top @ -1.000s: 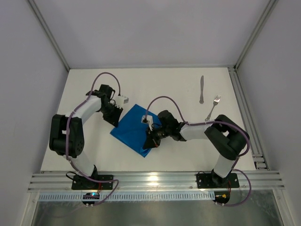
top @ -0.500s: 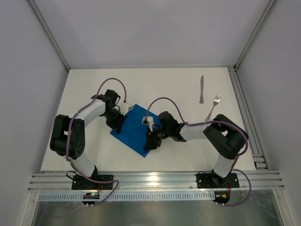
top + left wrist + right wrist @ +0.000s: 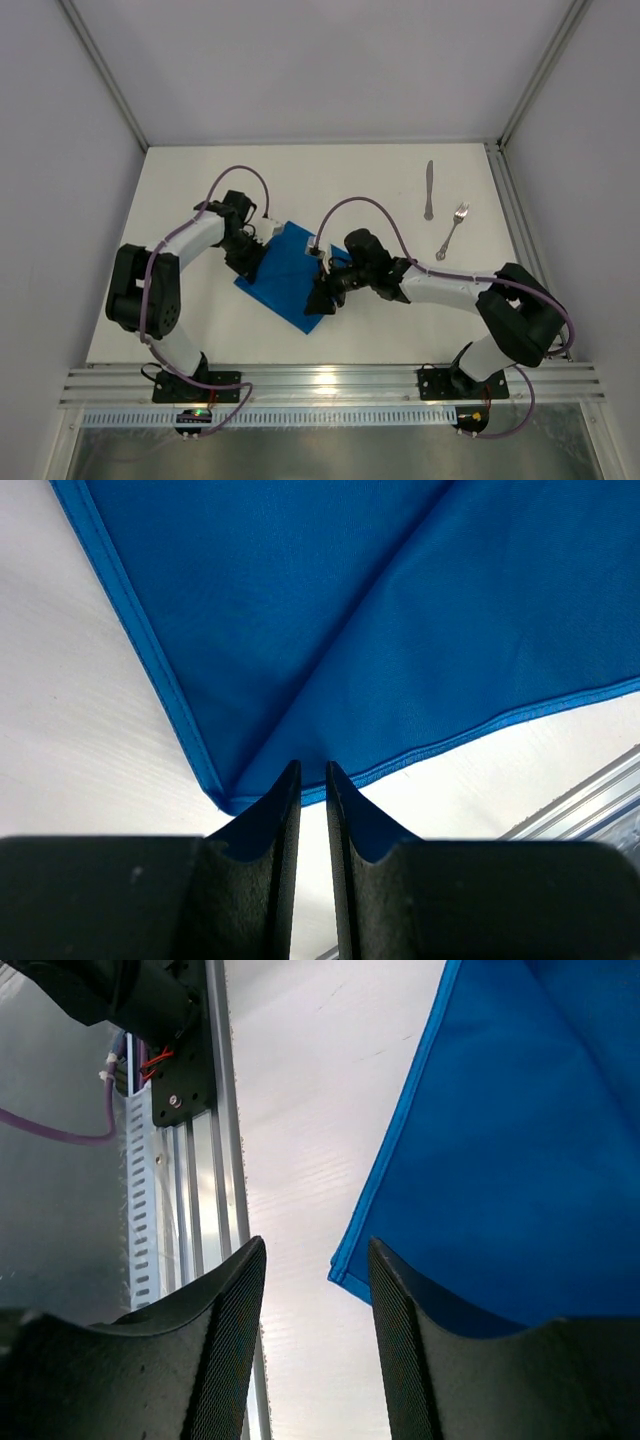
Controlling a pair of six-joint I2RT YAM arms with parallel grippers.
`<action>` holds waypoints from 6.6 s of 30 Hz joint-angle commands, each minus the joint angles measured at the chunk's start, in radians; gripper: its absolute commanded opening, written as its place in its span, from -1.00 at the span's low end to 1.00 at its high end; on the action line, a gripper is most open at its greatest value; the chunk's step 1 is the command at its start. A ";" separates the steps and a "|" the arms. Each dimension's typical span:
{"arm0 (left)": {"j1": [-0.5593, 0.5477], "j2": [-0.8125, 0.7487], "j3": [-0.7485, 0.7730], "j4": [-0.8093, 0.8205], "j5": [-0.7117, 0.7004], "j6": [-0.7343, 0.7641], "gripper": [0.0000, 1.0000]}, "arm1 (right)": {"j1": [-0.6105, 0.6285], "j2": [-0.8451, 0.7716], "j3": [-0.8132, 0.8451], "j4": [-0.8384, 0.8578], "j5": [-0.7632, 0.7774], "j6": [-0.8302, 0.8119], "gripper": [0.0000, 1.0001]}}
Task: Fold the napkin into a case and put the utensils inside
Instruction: Fold the top corner of the square-folded napkin at the center of the board, then smooth out the top corner of the square-folded napkin at the center of the board.
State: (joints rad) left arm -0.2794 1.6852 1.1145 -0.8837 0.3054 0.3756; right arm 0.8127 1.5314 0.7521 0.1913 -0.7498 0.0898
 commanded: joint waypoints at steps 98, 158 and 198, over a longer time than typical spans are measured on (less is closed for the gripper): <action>-0.037 0.019 -0.156 0.180 -0.154 0.039 -0.92 | -0.451 0.062 -0.066 0.062 0.366 0.433 -0.49; 0.043 -0.121 -0.151 0.192 -0.178 0.052 -0.29 | 0.275 0.130 0.202 -0.386 0.589 -0.205 -0.31; 0.066 -0.220 -0.150 0.161 -0.083 0.100 -0.12 | 0.024 0.000 0.171 -0.294 0.386 -0.001 -0.47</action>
State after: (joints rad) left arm -0.2192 1.5826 0.9459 -0.6846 0.1467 0.4461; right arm 0.9501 1.6173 0.9413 -0.1711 -0.3172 -0.0216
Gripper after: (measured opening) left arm 0.428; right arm 0.247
